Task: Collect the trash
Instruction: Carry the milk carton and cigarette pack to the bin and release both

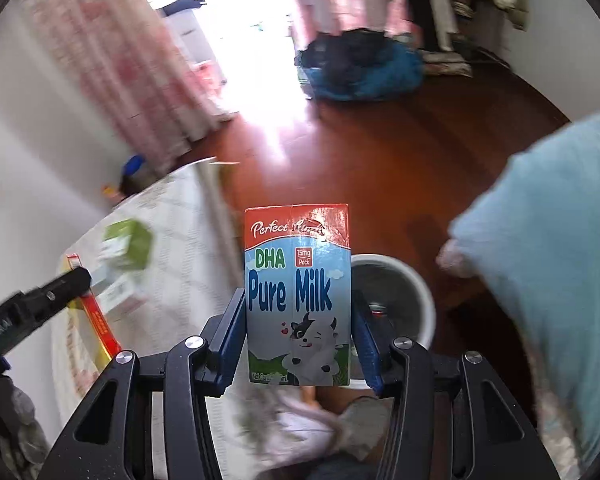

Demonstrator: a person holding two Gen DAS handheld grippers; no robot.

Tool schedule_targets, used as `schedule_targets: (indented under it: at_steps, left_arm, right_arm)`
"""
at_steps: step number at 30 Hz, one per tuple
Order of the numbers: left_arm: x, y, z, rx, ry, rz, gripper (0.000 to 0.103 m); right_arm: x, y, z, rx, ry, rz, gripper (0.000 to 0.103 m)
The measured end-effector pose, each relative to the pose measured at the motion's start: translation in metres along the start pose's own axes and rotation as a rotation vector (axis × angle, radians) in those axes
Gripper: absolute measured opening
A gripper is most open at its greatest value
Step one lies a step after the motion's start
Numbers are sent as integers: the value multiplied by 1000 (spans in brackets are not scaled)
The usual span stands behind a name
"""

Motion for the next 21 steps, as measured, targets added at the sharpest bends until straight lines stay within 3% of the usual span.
schedule_targets:
  at_steps: [5, 10, 16, 20, 21]
  left_arm:
    - [53, 3, 57, 95, -59, -77, 59]
    - [110, -8, 90, 155, -78, -186, 59]
    - [171, -23, 105, 206, -103, -327, 58]
    - [195, -28, 102, 202, -84, -388, 62]
    - [197, -28, 100, 200, -85, -392, 67]
  right_arm:
    - [19, -2, 69, 83, -71, -31, 51]
    - [58, -19, 117, 144, -99, -92, 51]
    - [112, -41, 152, 196, -108, -164, 51]
    - [140, -49, 162, 210, -109, -191, 52]
    - [147, -49, 163, 207, -106, -202, 52]
Point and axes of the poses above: each gripper's, at about its wrist camera, not at the fingertips, and x roughly the way its jaws point, z to its right, y to its top, the point moved 4 cm from there along x, roughly the way its jaws point, and after that the axes turned 9 degrees about y, right-handed, at the moved point
